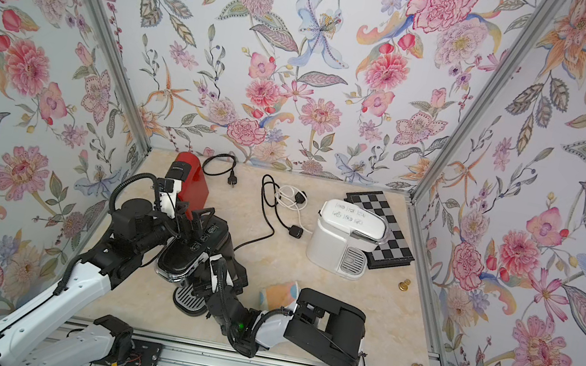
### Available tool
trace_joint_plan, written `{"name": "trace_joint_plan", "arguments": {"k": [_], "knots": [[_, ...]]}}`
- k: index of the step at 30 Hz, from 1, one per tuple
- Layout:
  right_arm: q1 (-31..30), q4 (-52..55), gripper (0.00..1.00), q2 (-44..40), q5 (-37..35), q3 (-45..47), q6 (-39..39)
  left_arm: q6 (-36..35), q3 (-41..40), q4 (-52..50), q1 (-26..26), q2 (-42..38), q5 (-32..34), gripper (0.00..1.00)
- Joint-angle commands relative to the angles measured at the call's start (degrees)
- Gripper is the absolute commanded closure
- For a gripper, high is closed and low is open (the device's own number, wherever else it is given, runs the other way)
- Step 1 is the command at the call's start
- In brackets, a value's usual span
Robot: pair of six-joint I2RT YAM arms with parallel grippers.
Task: Wipe the surface of a coffee machine
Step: Move the coffee machine to the center of the board.
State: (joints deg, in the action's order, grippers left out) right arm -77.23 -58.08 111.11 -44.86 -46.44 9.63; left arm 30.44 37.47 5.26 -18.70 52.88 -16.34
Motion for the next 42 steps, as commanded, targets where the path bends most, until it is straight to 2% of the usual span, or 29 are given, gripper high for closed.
{"name": "trace_joint_plan", "arguments": {"k": [1,7,14,24,27,30,36,40,42], "knots": [[5.5,-2.2,0.00,1.5,-1.5,-0.1,1.0,0.2,-2.3,-8.4,-1.3,0.8,-8.1,0.01],[9.1,-3.5,0.00,2.2,1.1,0.3,1.0,1.8,-4.6,-6.0,-1.5,0.7,-11.7,0.01],[14.4,-6.4,0.00,2.9,3.6,0.3,-0.4,3.7,-5.4,1.5,-2.8,5.8,-16.0,0.01],[20.9,-6.0,0.00,6.1,6.9,-3.8,-1.4,4.4,-3.2,12.1,-3.5,18.7,-20.0,0.01],[23.1,-3.8,0.00,7.7,8.1,-6.7,-1.2,4.3,-0.9,14.7,-3.5,23.4,-21.0,0.01],[26.0,5.2,0.00,8.0,11.6,-10.0,4.9,4.1,2.4,15.9,-3.6,28.1,-22.0,0.01],[27.8,12.9,0.00,6.2,12.0,-12.3,7.7,4.5,8.0,17.2,-3.7,34.4,-23.1,0.01],[32.6,24.7,0.00,6.9,17.3,-19.4,11.7,5.0,12.0,18.3,-3.8,39.7,-24.3,0.01],[34.6,26.8,0.00,8.0,20.1,-22.0,12.4,5.2,13.9,18.6,-3.9,41.4,-24.8,0.01]]}}
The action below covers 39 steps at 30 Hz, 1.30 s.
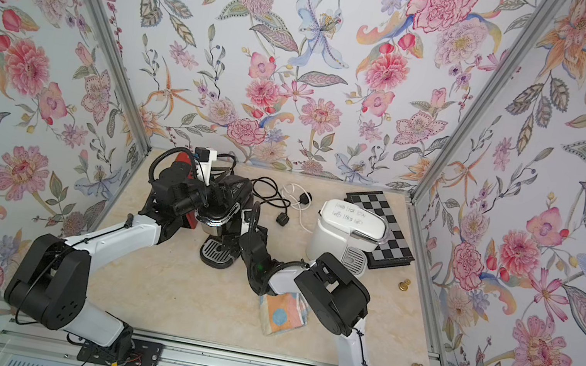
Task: Wipe the surface of a coffee machine
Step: Move the coffee machine to the center of the board.
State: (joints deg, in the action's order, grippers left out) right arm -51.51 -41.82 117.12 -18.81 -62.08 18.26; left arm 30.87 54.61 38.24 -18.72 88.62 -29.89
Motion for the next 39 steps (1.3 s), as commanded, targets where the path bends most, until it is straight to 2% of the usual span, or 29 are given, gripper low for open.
{"name": "trace_joint_plan", "arguments": {"k": [1,11,21,25,30,35,39], "knots": [[9.8,12.2,0.00,2.6,-4.8,-8.1,4.3,4.8,-2.2,-14.3,-3.8,6.6,-11.4,0.01],[16.6,18.6,0.00,9.3,1.7,-19.6,3.2,5.7,5.2,-13.9,-3.9,13.2,-13.2,0.01],[16.4,17.8,0.00,10.4,4.3,-23.9,0.5,6.9,11.1,-14.8,-1.8,16.8,-11.8,0.01],[15.1,16.8,0.00,8.6,1.8,-23.3,-1.5,6.4,12.4,-16.6,-0.9,14.5,-11.5,0.01],[12.9,16.8,0.00,3.3,-1.2,-22.0,-4.7,4.6,13.9,-21.6,0.1,7.4,-8.8,0.01],[11.5,34.3,0.00,-0.4,-2.4,-28.2,-4.1,3.2,15.6,-27.2,0.6,1.6,-5.6,0.01],[10.0,39.9,0.00,-3.4,-4.0,-28.3,-3.9,3.1,15.7,-29.3,1.5,-2.8,-3.7,0.01]]}}
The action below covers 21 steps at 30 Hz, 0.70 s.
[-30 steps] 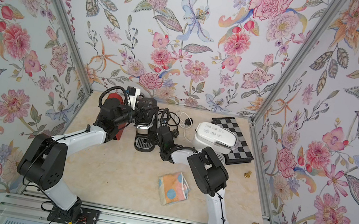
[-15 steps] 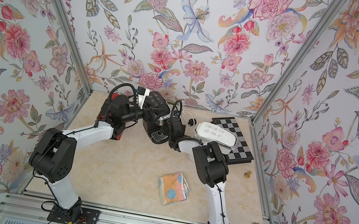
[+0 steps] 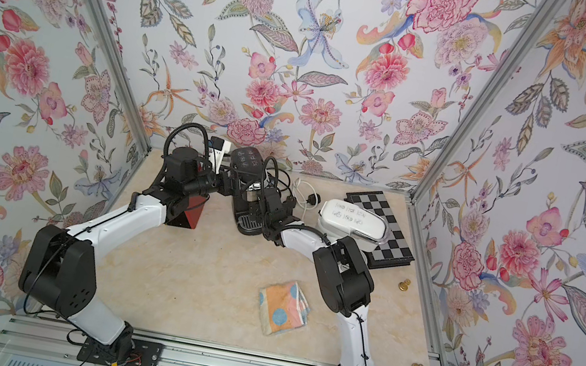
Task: Wipe the surface of a coffee machine
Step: Move the coffee machine to the center of the board.
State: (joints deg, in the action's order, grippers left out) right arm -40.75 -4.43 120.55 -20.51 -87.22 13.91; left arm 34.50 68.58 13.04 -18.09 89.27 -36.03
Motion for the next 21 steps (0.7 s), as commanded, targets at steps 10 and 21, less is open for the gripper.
{"name": "trace_joint_plan", "arguments": {"k": [10,21], "knots": [[-0.3,3.4,0.00,-8.7,0.5,0.5,3.1,-1.1,0.5,-5.9,2.8,-6.9,3.0,0.01],[-1.6,3.1,0.00,-12.5,1.1,3.4,0.4,-1.4,-1.8,-8.3,10.4,-9.7,5.2,0.01]]}}
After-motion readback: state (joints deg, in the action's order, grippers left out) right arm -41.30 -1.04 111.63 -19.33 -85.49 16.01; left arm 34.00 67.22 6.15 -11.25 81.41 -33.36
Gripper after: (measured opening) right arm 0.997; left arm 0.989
